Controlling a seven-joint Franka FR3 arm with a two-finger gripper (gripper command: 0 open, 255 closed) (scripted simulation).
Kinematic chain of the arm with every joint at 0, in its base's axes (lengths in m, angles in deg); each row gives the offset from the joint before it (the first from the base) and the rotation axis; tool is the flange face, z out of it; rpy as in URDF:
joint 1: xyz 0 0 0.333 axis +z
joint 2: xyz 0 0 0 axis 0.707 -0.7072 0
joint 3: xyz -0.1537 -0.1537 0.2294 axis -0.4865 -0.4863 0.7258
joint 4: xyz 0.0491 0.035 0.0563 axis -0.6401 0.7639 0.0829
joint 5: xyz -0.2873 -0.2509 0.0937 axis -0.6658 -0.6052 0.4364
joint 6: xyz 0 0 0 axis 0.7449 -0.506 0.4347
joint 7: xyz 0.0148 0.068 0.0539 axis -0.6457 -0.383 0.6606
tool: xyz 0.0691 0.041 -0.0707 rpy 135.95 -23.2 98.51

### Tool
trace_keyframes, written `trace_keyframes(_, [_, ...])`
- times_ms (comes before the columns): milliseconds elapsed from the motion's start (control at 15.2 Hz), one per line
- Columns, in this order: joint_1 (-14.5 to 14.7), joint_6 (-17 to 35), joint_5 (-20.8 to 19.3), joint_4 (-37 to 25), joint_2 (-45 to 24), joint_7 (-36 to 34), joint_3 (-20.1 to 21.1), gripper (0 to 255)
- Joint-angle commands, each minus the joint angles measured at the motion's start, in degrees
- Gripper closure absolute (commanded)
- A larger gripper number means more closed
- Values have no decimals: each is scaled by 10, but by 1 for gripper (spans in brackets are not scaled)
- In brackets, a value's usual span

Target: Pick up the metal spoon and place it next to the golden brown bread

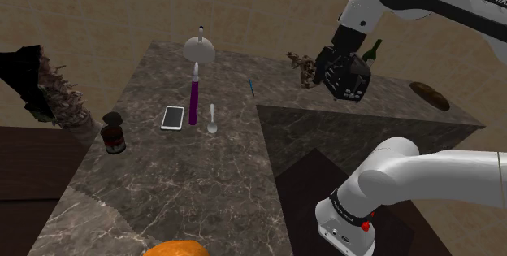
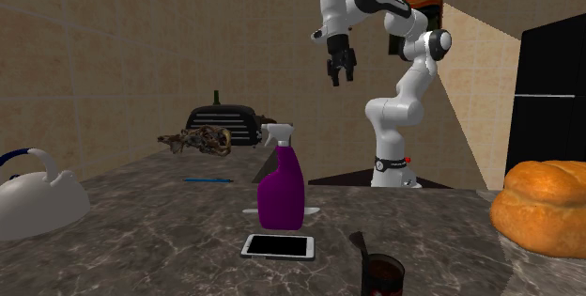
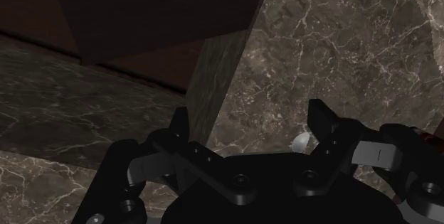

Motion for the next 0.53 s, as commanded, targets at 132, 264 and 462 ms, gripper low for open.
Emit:
trace_keyframes(132, [1, 37, 12, 12, -24, -18, 13, 0])
trace_keyframes(264, [2, 74, 23, 20, -51, -36, 26, 0])
trace_keyframes(462, [4, 128, 39, 27, -97, -62, 45, 0])
